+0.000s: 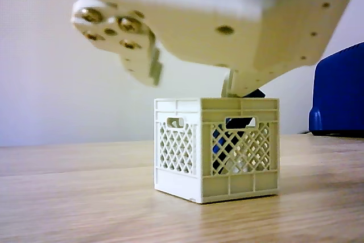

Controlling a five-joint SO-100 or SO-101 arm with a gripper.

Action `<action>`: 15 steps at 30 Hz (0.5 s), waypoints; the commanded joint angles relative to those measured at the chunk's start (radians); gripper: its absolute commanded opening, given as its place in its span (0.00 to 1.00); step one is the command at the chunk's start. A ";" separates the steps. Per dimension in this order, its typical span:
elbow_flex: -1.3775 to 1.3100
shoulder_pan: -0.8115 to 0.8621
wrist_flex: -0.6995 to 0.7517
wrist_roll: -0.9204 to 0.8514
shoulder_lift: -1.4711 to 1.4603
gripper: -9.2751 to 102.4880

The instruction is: Grasp a peg and put it in the crate.

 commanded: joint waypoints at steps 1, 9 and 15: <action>-0.025 -0.003 0.003 0.015 0.072 0.05; -0.025 -0.149 0.005 0.101 0.385 0.07; -0.023 -0.314 0.094 0.399 0.667 0.07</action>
